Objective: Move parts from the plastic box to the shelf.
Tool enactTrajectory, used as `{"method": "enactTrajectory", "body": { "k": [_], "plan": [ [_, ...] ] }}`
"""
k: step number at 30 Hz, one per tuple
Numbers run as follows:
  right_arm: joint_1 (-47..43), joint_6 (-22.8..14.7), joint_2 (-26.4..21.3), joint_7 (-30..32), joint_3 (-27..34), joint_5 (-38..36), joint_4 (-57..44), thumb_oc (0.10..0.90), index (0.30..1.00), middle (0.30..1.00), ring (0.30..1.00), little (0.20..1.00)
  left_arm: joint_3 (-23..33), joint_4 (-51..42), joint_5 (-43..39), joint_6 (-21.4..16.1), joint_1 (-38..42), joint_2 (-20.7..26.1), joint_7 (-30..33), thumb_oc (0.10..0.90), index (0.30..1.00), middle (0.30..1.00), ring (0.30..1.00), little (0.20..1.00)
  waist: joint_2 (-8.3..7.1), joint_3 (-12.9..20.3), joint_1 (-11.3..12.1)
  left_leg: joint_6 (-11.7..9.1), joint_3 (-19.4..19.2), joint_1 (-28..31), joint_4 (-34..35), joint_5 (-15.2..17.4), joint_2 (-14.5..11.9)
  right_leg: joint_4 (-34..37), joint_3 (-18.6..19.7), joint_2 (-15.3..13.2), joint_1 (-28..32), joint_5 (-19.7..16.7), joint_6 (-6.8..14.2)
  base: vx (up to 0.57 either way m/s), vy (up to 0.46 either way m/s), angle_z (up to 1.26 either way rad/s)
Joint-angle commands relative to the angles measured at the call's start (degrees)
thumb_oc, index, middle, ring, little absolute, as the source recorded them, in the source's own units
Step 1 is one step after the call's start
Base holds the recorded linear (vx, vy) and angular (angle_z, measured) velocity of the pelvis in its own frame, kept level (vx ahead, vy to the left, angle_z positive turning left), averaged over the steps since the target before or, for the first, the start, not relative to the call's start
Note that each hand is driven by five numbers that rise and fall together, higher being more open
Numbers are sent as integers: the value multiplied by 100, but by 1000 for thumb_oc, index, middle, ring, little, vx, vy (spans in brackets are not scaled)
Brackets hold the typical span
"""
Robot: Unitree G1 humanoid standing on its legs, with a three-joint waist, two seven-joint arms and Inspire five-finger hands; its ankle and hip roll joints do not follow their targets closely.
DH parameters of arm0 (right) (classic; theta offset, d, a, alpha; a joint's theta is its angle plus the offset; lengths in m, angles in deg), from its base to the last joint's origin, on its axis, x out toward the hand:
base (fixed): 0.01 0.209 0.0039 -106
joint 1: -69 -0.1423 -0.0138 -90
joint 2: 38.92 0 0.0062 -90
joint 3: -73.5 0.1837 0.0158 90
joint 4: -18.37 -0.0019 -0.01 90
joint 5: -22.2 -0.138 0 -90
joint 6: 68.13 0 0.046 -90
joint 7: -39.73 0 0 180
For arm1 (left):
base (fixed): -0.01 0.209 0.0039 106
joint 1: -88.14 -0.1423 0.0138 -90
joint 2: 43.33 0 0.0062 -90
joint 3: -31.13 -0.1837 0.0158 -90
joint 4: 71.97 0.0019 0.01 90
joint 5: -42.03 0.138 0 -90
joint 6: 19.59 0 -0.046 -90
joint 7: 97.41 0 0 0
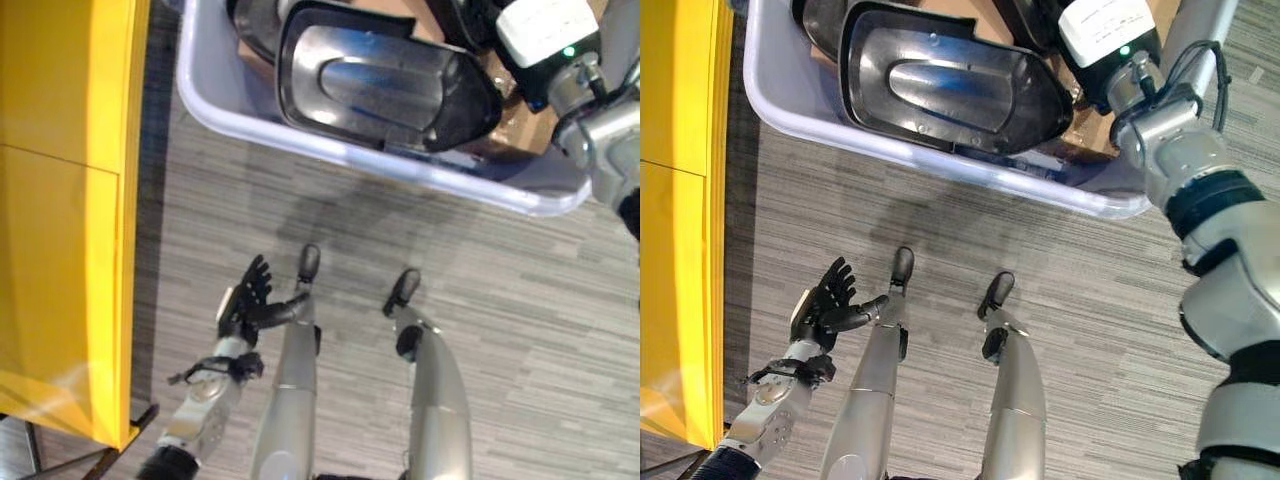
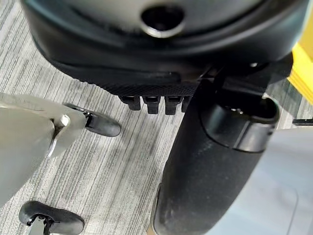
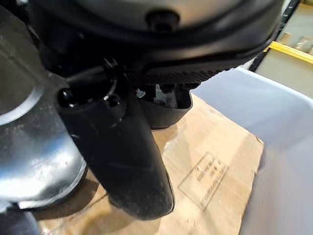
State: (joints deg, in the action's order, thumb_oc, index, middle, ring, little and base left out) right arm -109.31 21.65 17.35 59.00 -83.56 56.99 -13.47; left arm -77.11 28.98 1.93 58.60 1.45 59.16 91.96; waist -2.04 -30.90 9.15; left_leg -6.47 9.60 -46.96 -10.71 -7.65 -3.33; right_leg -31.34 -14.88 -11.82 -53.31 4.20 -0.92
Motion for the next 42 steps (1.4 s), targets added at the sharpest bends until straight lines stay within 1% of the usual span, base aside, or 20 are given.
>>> {"method": "enactTrajectory", "body": {
  "k": [1,3,4,5,8,14,20,27,32,33,38,40,41,42],
  "plan": [
    [-290,135,-426,-190,-490,-75,720,900,1000,1000,1000,1000,-84,-613,37,-426,-233,126,-35,900,1000,1000,1000,1000,427,110,72,88,-18,337,-164,545,-225,-384,130,83,298,764,495,0,0,0],
    [-187,130,-375,-223,-431,-57,848,900,1000,1000,1000,1000,-114,-615,49,-446,-187,122,-54,900,1000,1000,1000,1000,471,110,103,87,-10,344,-134,529,-223,-398,138,84,255,763,499,-10,-3,2],
    [-79,126,-357,-258,-378,-26,878,424,333,333,333,333,-138,-558,66,-458,-123,94,-65,900,1000,1000,1000,1000,511,110,114,92,-8,360,-94,502,-217,-397,143,86,230,749,504,-18,-2,3],
    [-77,126,-359,-257,-376,-25,878,400,300,300,300,300,-139,-557,66,-459,-121,95,-65,900,1000,1000,1000,1000,510,110,116,92,-9,360,-94,502,-217,-397,143,86,229,749,504,0,0,0],
    [-19,119,-340,-270,-359,16,875,400,300,300,300,300,-162,-521,69,-464,-65,59,-70,900,1000,1000,1000,1000,536,110,118,91,-6,399,-28,473,-229,-383,136,79,234,752,511,0,0,0],
    [121,119,-353,-277,-403,198,722,400,300,300,300,300,-172,-469,63,-460,-7,24,-71,900,1000,1000,1000,1000,516,110,107,83,8,560,93,447,-271,-303,116,89,344,732,530,0,0,0],
    [248,124,-366,-274,-407,305,432,400,300,300,300,300,-162,-406,92,-429,1,20,-61,900,1000,1000,1000,1000,418,110,85,75,18,718,168,447,-312,-202,56,107,537,715,537,0,0,0],
    [472,180,-339,-197,-224,305,249,400,300,300,300,300,-138,-378,105,-395,9,43,-47,900,1000,1000,1000,1000,314,110,79,77,38,935,253,445,-350,-53,8,123,806,685,539,-5,-2,2],
    [688,233,-347,-115,2,280,244,400,300,300,300,300,-131,-321,124,-356,31,61,-69,900,1000,1000,1000,1000,260,110,99,80,53,1159,360,406,-361,96,-37,144,1075,623,538,-34,9,1],
    [723,243,-390,-65,123,231,251,400,300,300,300,300,-110,-291,137,-353,77,76,-83,900,1000,1000,1000,1000,250,110,103,89,59,1118,377,266,-361,214,-93,148,1085,453,489,-95,29,1],
    [840,260,-479,66,417,31,144,400,300,300,300,300,-72,-272,176,-343,85,103,-96,900,1000,1000,1000,1000,208,110,98,85,61,1366,455,249,-369,335,-125,159,1376,416,494,-26,8,-2],
    [915,275,-570,192,626,-100,-77,400,300,300,300,300,-39,-299,183,-338,73,122,-99,900,1000,1000,1000,1000,160,110,81,82,59,1554,513,244,-385,448,-156,168,1622,387,501,-26,14,-5],
    [945,277,-687,261,758,-141,-449,400,300,300,300,300,-9,-238,194,-307,75,123,-105,900,1000,1000,1000,1000,108,110,42,74,47,1772,583,234,-405,584,-170,190,1867,354,503,-22,10,-4],
    [952,279,-690,259,763,-140,-453,400,300,300,300,300,-11,-238,194,-307,74,125,-105,900,1000,1000,1000,1000,109,110,45,74,47,1777,588,232,-408,589,-171,192,1873,352,503,0,0,0]
  ]
}}
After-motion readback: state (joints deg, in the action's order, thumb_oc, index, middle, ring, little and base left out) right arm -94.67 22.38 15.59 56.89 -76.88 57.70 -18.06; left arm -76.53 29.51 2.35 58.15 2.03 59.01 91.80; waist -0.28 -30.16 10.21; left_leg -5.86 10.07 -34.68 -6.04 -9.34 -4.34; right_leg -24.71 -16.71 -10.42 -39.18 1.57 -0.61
